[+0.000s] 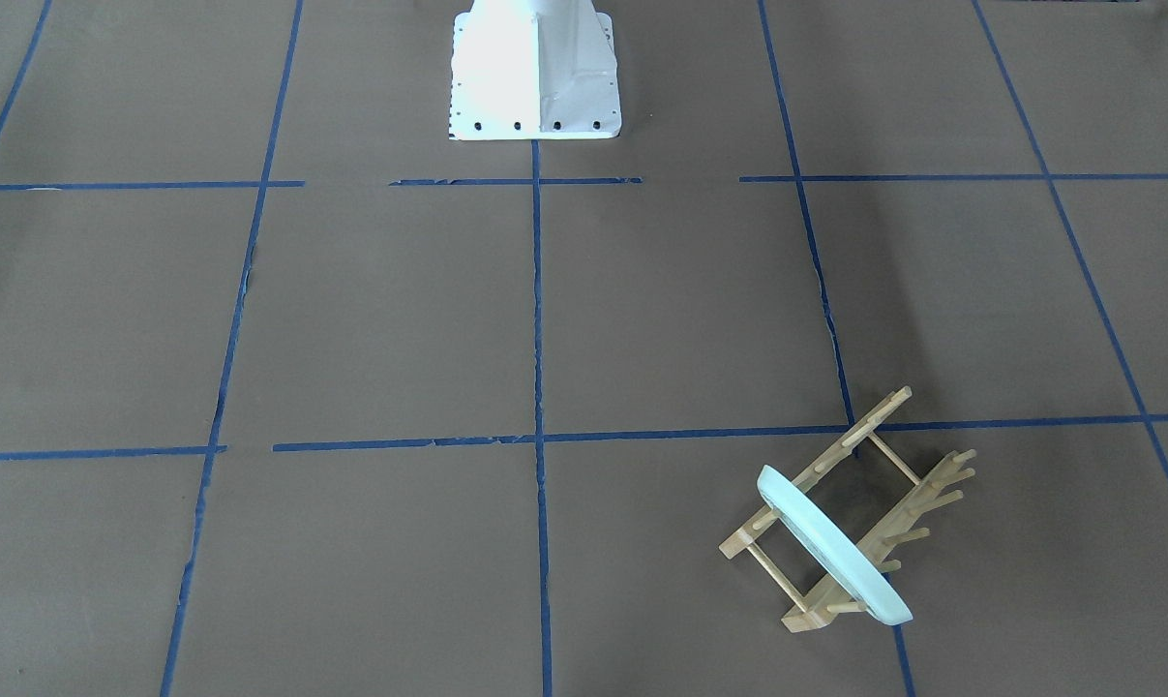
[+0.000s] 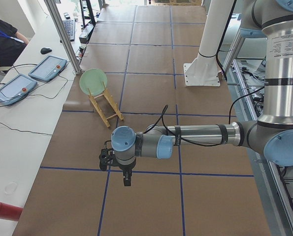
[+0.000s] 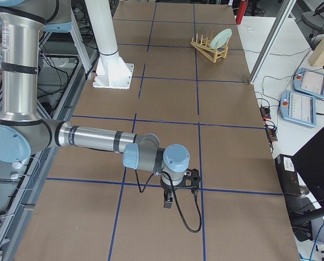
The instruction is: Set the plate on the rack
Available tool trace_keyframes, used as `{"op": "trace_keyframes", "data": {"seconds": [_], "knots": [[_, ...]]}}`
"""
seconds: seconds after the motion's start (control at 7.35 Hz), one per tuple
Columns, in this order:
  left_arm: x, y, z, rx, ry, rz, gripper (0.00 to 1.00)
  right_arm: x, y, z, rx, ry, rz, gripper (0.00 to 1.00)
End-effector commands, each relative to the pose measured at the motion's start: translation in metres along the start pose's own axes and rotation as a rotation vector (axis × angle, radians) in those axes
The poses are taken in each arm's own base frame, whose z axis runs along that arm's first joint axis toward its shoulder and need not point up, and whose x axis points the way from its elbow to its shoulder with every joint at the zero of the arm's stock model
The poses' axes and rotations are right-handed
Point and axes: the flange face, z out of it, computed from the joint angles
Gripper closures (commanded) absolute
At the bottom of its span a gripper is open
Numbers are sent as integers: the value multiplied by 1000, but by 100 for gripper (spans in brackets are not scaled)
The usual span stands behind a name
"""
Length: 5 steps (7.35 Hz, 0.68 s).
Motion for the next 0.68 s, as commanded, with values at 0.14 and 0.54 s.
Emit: {"op": "trace_keyframes", "data": {"seconds": [0.14,0.54], "knots": [[13,-5,-5,-3,20,122,0,0,0,0,0,0,0,0],[12,-3,-3,-10,30,146,0,0,0,0,0,0,0,0]]}}
